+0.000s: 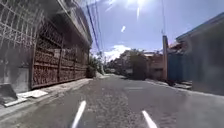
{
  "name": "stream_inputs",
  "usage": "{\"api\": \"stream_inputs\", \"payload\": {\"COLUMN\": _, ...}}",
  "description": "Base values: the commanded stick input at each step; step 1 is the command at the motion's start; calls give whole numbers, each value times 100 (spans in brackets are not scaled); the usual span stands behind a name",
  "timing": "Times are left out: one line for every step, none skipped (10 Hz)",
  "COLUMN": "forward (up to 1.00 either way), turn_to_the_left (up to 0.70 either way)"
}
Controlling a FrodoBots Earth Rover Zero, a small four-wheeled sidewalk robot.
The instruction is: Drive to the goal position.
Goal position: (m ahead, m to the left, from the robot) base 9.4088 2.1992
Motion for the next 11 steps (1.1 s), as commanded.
{"api": "stream_inputs", "payload": {"forward": 70, "turn_to_the_left": 3}}
{"api": "stream_inputs", "payload": {"forward": 70, "turn_to_the_left": 4}}
{"api": "stream_inputs", "payload": {"forward": 70, "turn_to_the_left": 8}}
{"api": "stream_inputs", "payload": {"forward": 70, "turn_to_the_left": 8}}
{"api": "stream_inputs", "payload": {"forward": 70, "turn_to_the_left": 0}}
{"api": "stream_inputs", "payload": {"forward": 70, "turn_to_the_left": -12}}
{"api": "stream_inputs", "payload": {"forward": 79, "turn_to_the_left": -27}}
{"api": "stream_inputs", "payload": {"forward": 85, "turn_to_the_left": -34}}
{"api": "stream_inputs", "payload": {"forward": 85, "turn_to_the_left": -34}}
{"api": "stream_inputs", "payload": {"forward": 85, "turn_to_the_left": -34}}
{"api": "stream_inputs", "payload": {"forward": 85, "turn_to_the_left": -34}}
